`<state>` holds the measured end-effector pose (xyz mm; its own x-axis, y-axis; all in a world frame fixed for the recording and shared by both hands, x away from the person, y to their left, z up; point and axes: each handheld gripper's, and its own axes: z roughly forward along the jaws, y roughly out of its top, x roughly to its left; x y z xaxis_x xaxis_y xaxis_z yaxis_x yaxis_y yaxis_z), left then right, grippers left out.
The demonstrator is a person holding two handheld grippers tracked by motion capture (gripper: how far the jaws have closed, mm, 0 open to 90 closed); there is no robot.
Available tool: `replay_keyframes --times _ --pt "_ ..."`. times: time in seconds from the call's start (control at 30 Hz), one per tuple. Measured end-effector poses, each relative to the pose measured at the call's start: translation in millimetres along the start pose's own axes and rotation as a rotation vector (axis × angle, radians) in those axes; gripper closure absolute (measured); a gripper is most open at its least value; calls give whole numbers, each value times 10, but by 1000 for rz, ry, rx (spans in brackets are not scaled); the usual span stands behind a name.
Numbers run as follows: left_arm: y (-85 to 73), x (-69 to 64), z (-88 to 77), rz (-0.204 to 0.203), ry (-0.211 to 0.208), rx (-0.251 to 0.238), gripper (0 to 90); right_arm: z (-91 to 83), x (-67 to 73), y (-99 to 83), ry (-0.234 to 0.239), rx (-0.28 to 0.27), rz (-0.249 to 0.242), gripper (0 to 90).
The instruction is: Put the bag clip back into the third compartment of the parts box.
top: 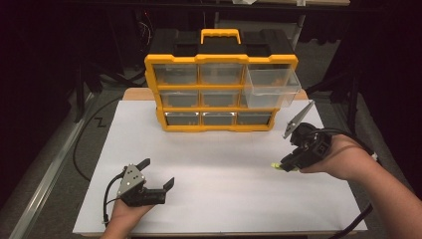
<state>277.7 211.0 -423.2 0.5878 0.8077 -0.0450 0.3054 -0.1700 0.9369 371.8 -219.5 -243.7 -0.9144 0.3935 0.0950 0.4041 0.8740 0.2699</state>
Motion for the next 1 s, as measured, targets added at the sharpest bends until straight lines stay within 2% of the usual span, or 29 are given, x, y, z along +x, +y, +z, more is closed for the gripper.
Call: replay_keyframes --times 0.2,0.63,1.0 --pt "-1 6 -3 -3 4 -2 2 -155 4 86 -5 21 -24 797" --pt "1 7 -13 0 -2 -8 2 -529 21 326 -29 12 -48 797" --pt "-2 8 -27 -7 -6 -12 2 -740 -37 436 -58 14 -35 797"
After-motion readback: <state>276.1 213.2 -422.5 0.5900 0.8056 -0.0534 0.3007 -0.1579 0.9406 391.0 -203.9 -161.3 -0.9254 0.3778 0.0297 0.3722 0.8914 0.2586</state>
